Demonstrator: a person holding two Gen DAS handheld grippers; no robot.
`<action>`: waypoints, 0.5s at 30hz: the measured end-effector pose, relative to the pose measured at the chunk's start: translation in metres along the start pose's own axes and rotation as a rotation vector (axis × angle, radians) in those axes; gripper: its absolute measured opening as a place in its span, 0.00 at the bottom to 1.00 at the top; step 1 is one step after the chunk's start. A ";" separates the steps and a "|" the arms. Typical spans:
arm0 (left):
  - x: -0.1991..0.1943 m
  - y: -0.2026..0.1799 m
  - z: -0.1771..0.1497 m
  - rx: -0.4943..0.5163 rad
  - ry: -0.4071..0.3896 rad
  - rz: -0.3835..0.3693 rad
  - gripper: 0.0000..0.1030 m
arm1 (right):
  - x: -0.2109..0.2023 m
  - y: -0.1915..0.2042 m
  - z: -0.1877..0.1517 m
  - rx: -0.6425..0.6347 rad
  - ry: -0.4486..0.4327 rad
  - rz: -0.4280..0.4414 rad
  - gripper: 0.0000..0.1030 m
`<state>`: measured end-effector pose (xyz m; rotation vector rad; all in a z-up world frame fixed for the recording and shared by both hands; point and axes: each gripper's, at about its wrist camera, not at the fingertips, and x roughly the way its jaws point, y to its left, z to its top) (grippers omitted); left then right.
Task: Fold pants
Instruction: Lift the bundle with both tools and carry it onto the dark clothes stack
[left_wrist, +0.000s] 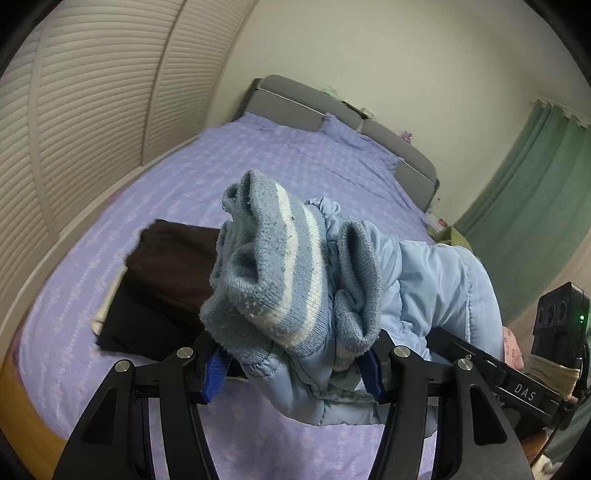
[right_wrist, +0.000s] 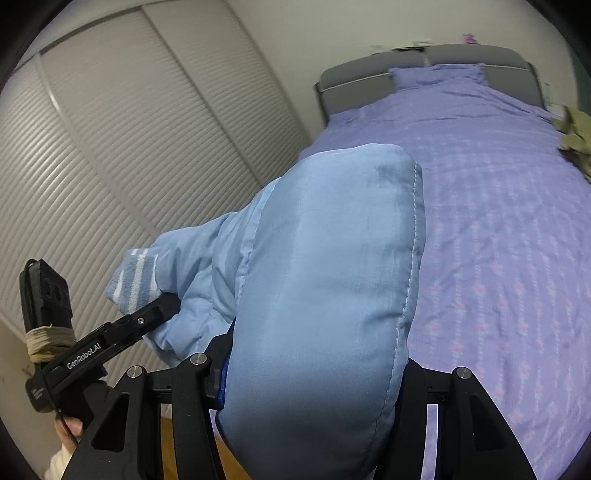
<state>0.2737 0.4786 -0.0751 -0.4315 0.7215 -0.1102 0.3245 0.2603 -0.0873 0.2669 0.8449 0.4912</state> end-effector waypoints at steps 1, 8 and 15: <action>0.002 0.008 0.005 -0.004 -0.006 0.007 0.56 | 0.010 0.004 0.003 -0.011 0.008 0.015 0.52; 0.016 0.063 0.036 -0.046 -0.039 0.027 0.56 | 0.058 0.032 0.023 -0.124 0.030 0.054 0.52; 0.057 0.101 0.072 -0.048 -0.025 0.044 0.56 | 0.114 0.031 0.054 -0.131 0.083 0.078 0.53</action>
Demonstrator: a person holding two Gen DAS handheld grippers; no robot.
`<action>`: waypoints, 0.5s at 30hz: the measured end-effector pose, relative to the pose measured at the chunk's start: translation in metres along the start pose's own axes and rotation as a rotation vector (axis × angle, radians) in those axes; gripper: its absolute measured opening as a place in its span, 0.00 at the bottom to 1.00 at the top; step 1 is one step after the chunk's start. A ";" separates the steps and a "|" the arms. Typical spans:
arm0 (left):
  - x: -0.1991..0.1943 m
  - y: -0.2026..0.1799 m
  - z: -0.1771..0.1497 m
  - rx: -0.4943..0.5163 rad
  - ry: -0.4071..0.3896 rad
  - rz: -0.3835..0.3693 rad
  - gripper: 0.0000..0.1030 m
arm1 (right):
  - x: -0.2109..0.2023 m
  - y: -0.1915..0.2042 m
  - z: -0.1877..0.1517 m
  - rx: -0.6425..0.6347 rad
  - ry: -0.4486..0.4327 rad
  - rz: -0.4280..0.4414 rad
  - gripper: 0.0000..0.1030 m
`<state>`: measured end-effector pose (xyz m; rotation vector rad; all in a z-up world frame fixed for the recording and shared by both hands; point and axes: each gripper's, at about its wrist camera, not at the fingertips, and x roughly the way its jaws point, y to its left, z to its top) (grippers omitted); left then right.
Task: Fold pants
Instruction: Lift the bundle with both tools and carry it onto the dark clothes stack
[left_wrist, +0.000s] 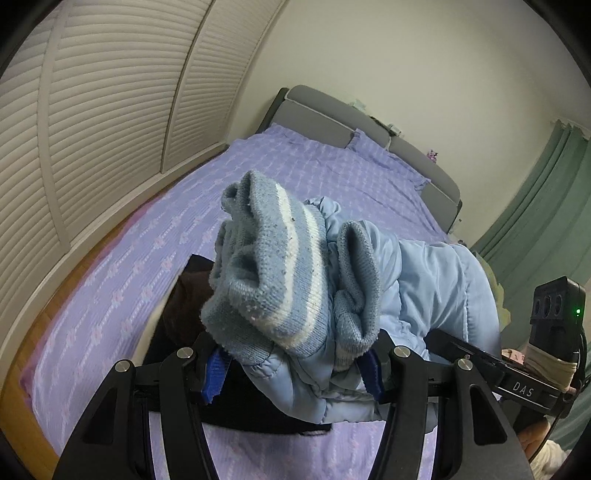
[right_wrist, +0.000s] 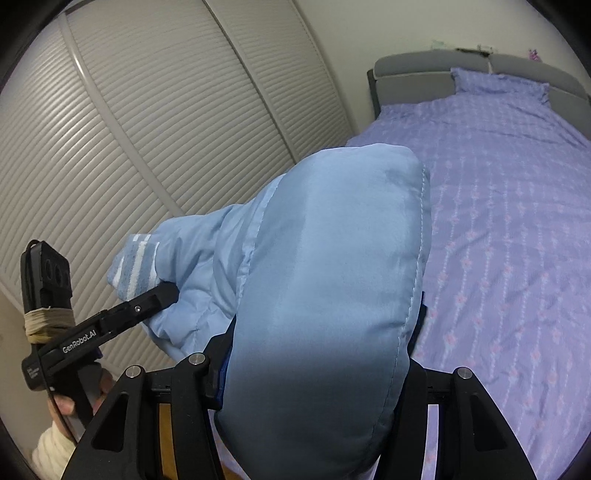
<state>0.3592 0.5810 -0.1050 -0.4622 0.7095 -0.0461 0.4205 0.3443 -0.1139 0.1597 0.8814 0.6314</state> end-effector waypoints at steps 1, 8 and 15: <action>0.007 0.006 0.003 -0.002 0.010 0.002 0.56 | 0.009 -0.002 0.004 -0.001 0.009 -0.002 0.53; 0.062 0.041 0.018 -0.042 0.101 -0.011 0.56 | 0.061 -0.012 0.021 -0.010 0.068 -0.024 0.53; 0.109 0.063 0.019 -0.041 0.182 0.047 0.56 | 0.114 -0.032 0.024 0.066 0.143 -0.028 0.53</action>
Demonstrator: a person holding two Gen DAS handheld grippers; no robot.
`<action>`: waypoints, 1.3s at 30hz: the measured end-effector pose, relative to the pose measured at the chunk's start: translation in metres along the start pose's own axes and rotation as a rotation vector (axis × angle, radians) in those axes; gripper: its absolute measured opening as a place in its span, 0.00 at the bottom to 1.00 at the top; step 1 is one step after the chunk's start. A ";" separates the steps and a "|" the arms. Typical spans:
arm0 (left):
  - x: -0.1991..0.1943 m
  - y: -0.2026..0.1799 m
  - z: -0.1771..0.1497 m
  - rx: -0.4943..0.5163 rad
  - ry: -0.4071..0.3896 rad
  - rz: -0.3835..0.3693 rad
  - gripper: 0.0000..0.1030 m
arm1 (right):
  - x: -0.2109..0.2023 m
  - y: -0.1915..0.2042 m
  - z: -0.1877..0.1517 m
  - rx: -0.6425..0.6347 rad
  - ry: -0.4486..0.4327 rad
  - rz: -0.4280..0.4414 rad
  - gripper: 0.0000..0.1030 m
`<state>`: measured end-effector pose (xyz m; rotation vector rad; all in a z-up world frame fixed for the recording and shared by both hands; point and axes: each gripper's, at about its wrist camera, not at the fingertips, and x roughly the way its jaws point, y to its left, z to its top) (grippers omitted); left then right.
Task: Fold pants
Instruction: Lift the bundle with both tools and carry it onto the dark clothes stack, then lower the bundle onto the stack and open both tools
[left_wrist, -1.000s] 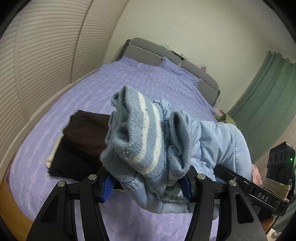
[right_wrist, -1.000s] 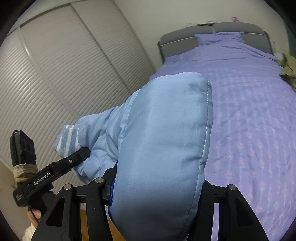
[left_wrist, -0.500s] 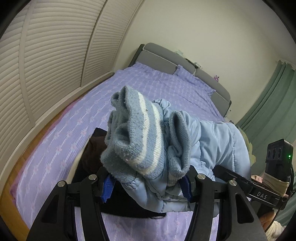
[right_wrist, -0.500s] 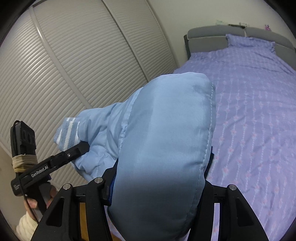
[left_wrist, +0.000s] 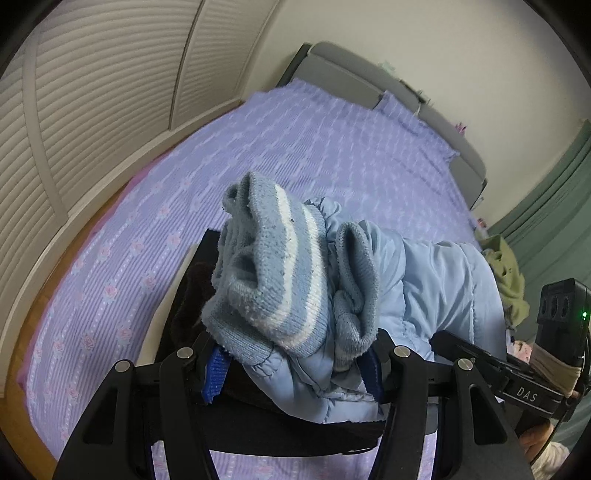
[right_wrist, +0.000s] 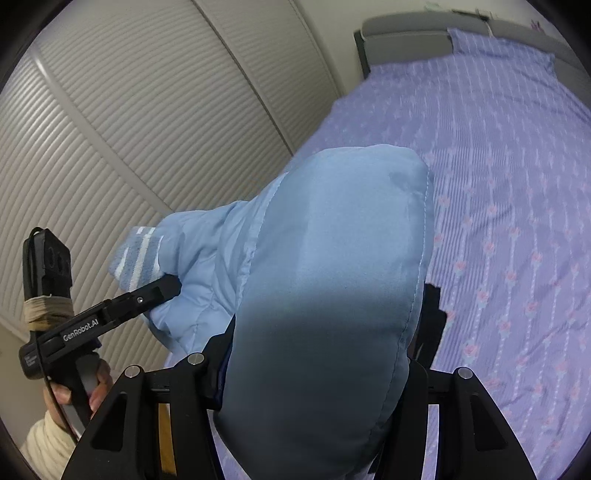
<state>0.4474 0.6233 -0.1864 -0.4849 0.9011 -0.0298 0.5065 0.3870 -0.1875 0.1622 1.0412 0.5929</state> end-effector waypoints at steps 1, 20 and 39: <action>0.007 0.002 0.000 0.004 0.014 0.007 0.56 | 0.006 -0.002 -0.001 0.002 0.012 0.001 0.53; 0.019 0.014 -0.007 -0.018 0.124 0.039 0.69 | 0.020 -0.022 -0.008 0.052 0.081 -0.036 0.71; -0.021 0.008 -0.014 0.062 0.029 0.251 0.83 | -0.020 -0.010 -0.006 0.017 0.019 -0.173 0.80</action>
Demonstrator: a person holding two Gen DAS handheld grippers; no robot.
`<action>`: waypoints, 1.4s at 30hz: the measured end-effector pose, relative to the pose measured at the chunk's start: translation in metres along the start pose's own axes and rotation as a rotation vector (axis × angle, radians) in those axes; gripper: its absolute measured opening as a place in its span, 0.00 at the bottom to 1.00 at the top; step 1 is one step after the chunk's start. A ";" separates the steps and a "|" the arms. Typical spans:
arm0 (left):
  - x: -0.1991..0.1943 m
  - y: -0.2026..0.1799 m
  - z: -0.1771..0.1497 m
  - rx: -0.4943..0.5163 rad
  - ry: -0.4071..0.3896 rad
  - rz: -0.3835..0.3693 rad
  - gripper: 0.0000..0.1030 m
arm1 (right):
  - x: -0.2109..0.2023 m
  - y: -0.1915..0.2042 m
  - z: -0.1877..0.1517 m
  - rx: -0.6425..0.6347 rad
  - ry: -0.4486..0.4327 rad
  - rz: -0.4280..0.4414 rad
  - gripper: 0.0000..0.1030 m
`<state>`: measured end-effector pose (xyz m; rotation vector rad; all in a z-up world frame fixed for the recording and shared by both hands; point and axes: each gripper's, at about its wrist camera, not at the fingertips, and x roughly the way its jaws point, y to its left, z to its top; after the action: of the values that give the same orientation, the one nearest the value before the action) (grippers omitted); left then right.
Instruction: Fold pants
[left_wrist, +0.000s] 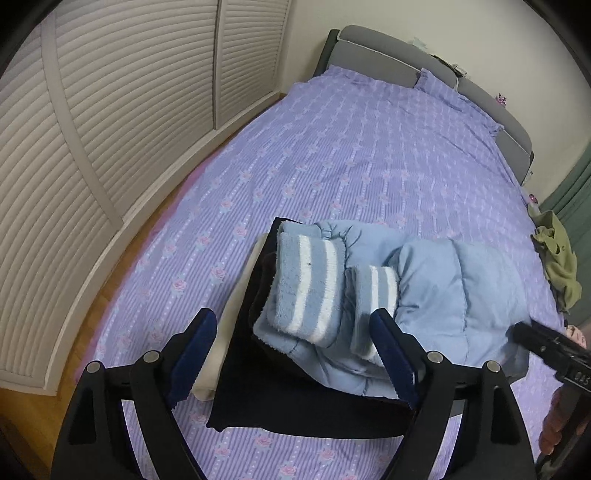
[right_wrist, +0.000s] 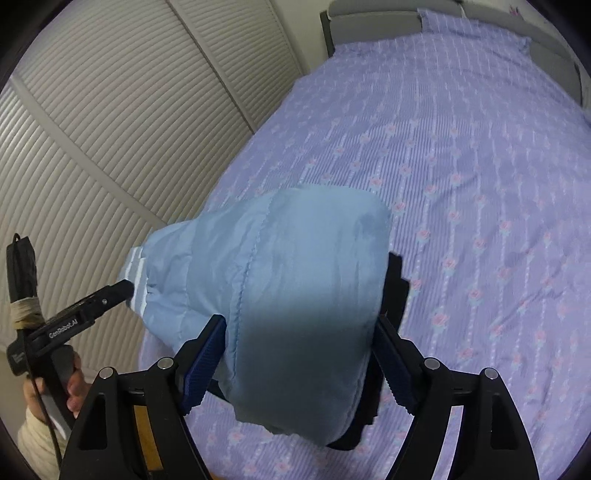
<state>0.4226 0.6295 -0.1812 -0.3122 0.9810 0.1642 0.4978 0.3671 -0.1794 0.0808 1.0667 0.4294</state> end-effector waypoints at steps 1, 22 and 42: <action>-0.003 -0.001 -0.001 0.000 -0.012 0.002 0.82 | -0.005 0.001 -0.001 -0.014 -0.020 -0.014 0.82; -0.137 -0.080 -0.066 0.164 -0.245 0.026 1.00 | -0.145 -0.004 -0.061 -0.029 -0.264 -0.088 0.93; -0.260 -0.221 -0.222 0.287 -0.309 -0.027 1.00 | -0.325 -0.073 -0.219 0.033 -0.378 -0.237 0.94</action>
<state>0.1653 0.3480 -0.0374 -0.0339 0.6816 0.0430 0.1983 0.1466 -0.0355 0.0608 0.7003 0.1716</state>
